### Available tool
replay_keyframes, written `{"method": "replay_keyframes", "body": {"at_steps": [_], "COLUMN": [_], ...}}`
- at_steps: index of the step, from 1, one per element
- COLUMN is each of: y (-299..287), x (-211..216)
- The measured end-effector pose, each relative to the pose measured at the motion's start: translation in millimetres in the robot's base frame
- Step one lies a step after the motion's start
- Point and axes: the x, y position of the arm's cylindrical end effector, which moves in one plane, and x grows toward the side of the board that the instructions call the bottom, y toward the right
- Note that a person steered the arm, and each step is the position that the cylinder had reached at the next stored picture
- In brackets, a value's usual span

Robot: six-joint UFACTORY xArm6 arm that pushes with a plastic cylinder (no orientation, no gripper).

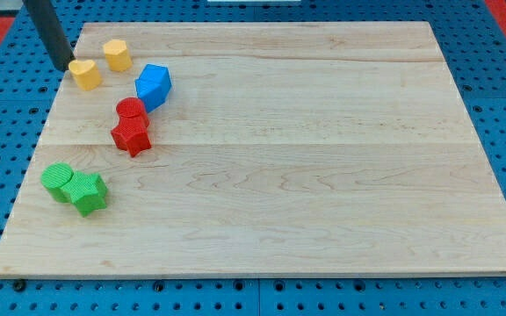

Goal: Slide the green circle to the center left of the board

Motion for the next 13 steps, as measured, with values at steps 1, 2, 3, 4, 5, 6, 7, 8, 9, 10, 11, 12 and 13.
{"method": "replay_keyframes", "body": {"at_steps": [1,2,3,4,5,6,7,8,9,10,11,12,13], "y": [27.1,31.0,-14.2,-17.5,-19.7,-12.8,34.7,36.5,36.5,36.5,36.5,36.5,36.5], "x": [8.4,10.8,35.1,132.2,230.5,279.0,287.1,276.0,251.7,223.6,198.2,176.3,163.5]}}
